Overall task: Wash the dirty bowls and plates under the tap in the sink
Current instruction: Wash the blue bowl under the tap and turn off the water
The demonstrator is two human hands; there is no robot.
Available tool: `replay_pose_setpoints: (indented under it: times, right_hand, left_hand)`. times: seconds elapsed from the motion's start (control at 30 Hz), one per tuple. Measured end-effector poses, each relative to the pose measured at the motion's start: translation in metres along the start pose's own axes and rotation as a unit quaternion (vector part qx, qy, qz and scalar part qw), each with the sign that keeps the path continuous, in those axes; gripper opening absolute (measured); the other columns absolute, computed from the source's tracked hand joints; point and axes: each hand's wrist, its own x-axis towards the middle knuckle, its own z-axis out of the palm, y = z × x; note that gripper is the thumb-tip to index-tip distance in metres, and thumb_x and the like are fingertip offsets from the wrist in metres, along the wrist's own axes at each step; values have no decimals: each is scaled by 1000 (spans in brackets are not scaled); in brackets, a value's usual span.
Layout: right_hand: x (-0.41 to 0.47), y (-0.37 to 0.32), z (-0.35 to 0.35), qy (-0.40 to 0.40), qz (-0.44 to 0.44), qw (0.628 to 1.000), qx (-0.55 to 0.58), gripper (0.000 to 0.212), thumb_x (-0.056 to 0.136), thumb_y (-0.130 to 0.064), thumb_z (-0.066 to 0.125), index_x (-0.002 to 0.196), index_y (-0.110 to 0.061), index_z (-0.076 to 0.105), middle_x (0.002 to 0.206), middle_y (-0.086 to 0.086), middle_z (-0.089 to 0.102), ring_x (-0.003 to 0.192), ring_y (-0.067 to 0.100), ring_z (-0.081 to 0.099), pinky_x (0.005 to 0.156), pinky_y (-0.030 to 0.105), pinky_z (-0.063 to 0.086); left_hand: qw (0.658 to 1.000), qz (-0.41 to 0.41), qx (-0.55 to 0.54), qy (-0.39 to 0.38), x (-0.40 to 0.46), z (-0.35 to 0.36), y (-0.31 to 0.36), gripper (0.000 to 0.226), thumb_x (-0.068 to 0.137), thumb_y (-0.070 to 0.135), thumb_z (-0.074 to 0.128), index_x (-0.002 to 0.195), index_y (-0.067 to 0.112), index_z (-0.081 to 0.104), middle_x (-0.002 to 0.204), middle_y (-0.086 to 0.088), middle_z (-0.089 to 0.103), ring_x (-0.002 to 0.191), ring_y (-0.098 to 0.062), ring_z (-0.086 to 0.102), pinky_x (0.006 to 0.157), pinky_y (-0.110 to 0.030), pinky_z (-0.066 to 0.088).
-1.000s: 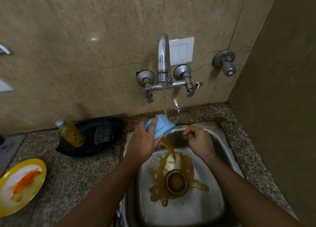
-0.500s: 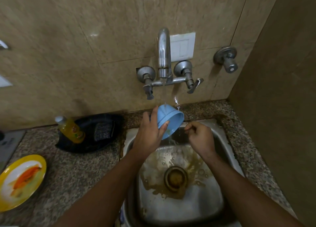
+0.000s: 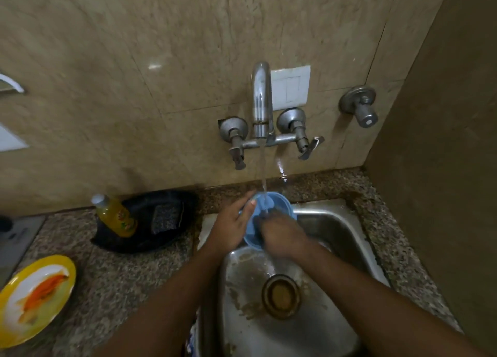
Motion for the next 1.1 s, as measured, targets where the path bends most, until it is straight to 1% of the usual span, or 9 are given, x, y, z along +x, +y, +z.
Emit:
replay_pose_setpoints:
  times: [0.07, 0.2, 0.3, 0.4, 0.6, 0.67, 0.9, 0.97, 1.1]
  right_hand:
    - [-2, 1, 7, 37, 8, 994, -98, 31, 90, -21, 53, 116, -7, 61, 117, 18, 62, 112, 34, 54, 100, 41, 38]
    - [-17, -3, 27, 55, -66, 991, 101, 46, 85, -14, 50, 131, -11, 53, 126, 10, 58, 115, 25, 53, 103, 38, 41]
    - [-25, 19, 27, 95, -72, 986, -118, 56, 75, -32, 65, 128, -16, 58, 123, 10, 61, 119, 28, 56, 115, 41, 30]
    - [-20, -1, 29, 97, -44, 987, -120, 67, 61, -36, 77, 123, -14, 61, 118, 12, 62, 116, 35, 57, 111, 50, 36]
    - [-13, 13, 27, 118, -26, 991, -62, 39, 82, -18, 62, 120, -25, 64, 118, -2, 70, 117, 24, 60, 120, 46, 20]
    - [-13, 4, 29, 151, -14, 985, 76, 37, 84, -17, 61, 121, -19, 66, 117, 2, 71, 116, 23, 62, 115, 43, 34]
    - [-20, -31, 29, 120, 116, 791, 589, 29, 86, 7, 66, 105, -14, 69, 92, -8, 74, 89, 2, 70, 76, 18, 54]
    - [-20, -27, 28, 98, 151, 728, 661, 32, 85, 13, 63, 98, -15, 68, 85, -4, 77, 83, 8, 73, 70, 22, 57]
    - [-17, -17, 24, 69, 182, 664, 722, 27, 82, 7, 67, 107, -3, 70, 110, 25, 70, 98, 36, 68, 93, 52, 53]
  left_hand:
    - [1000, -19, 8, 10, 2, 4, -7, 46, 93, 62, 48, 131, 39, 60, 129, 1, 62, 117, -6, 60, 105, -33, 47]
    - [999, 6, -8, 38, 9, -7, 11, 28, 99, 32, 54, 122, 25, 68, 120, 2, 64, 107, 5, 60, 92, -8, 43]
    - [999, 11, -30, 34, 3, -9, 13, 20, 101, 20, 52, 114, 24, 67, 105, 9, 70, 94, 14, 63, 80, -4, 44]
    - [998, 0, 16, 67, 10, 2, 10, 27, 99, 37, 55, 119, 28, 70, 113, 9, 70, 105, 2, 63, 93, -15, 46]
    - [995, -59, -8, 83, 3, -13, 27, 24, 96, 38, 58, 116, 30, 70, 98, 13, 69, 91, -3, 66, 83, -21, 50]
    - [993, -67, -44, 84, 1, -9, 29, 27, 93, 36, 64, 120, 32, 63, 104, 14, 67, 95, -3, 65, 81, -20, 50]
    - [989, -148, -29, 7, -15, 1, 15, 96, 79, 31, 81, 151, 18, 19, 120, 4, 55, 100, -13, 58, 78, -26, 49]
    - [987, -160, -7, 9, -13, 1, 15, 89, 80, 28, 80, 149, 15, 25, 126, -2, 59, 96, -13, 58, 75, -24, 48]
    - [989, -149, 3, 18, -9, 2, 9, 57, 84, 29, 75, 134, 17, 51, 123, -4, 66, 98, -14, 64, 79, -27, 51]
